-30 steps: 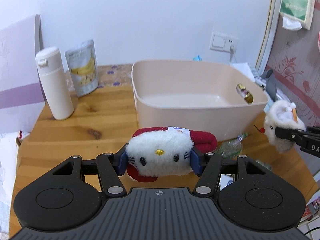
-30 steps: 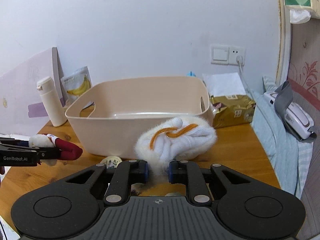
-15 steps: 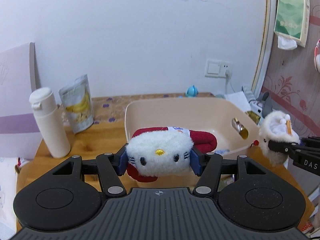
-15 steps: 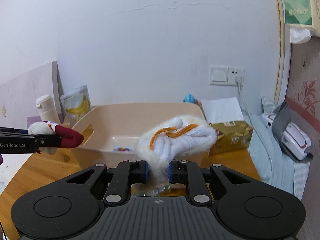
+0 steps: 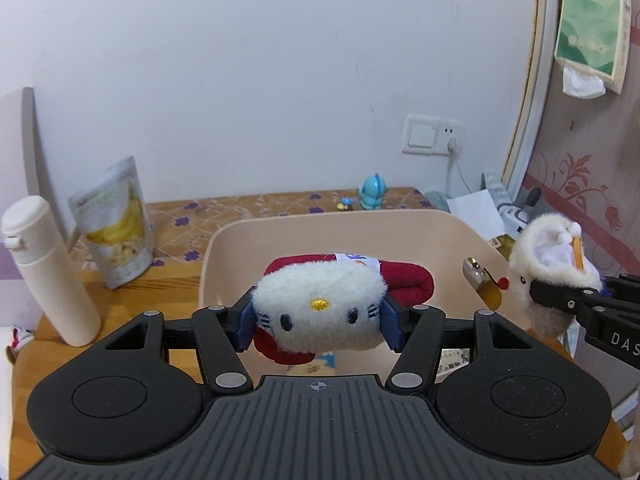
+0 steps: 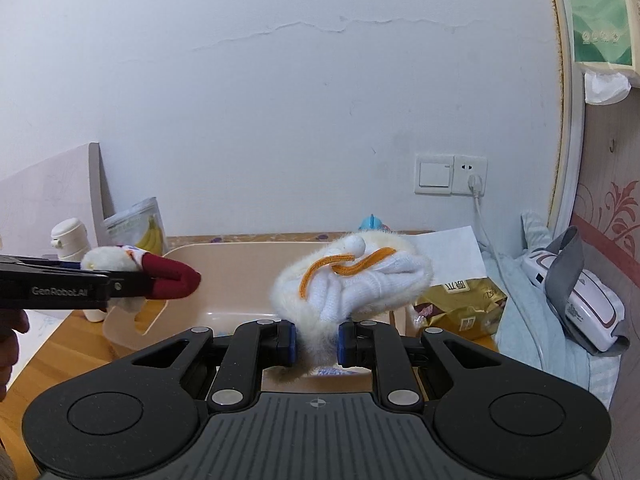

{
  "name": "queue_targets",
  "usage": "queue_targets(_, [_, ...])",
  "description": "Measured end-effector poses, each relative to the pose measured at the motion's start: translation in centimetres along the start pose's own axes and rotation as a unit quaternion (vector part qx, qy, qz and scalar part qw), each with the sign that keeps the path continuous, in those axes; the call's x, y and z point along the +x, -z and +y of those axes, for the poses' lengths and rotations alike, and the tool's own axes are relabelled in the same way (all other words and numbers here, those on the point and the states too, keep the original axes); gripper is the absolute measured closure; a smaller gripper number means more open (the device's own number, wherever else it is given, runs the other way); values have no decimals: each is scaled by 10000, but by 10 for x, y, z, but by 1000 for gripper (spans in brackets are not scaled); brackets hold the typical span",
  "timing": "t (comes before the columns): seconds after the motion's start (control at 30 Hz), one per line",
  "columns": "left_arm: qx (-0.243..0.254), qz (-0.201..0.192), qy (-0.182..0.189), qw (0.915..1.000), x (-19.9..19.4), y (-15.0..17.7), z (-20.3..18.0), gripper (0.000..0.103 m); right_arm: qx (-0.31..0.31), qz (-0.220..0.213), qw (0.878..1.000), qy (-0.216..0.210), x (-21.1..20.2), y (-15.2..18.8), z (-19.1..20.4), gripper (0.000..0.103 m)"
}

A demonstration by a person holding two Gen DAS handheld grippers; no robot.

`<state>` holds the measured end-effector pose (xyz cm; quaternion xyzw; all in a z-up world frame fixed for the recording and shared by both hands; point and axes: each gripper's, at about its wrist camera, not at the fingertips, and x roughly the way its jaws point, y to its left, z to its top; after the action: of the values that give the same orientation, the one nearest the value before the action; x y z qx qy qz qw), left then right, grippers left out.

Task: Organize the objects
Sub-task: 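Carry both plushes into the beige bin and release them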

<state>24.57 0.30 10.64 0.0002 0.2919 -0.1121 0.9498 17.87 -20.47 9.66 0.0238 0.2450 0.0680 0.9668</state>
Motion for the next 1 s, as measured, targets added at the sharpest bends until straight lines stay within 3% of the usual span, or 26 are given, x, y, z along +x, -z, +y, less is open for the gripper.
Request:
queue_targets(0.43, [191, 644, -102, 9977, 67, 5, -10, 42, 19, 398, 9991, -116, 50, 0, -7, 86])
queue_targets(0.83, [221, 1140, -84, 9932, 96, 17, -6, 41, -310, 1025, 9939, -258, 84, 13, 4, 84])
queue_targets(0.93, [244, 1168, -115, 9928, 98, 19, -6, 41, -296, 1085, 9933, -263, 87, 15, 4, 82])
queue_targets(1.0, [259, 1180, -131, 9926, 98, 20, -7, 41, -280, 1097, 9933, -235, 87, 14, 3, 64])
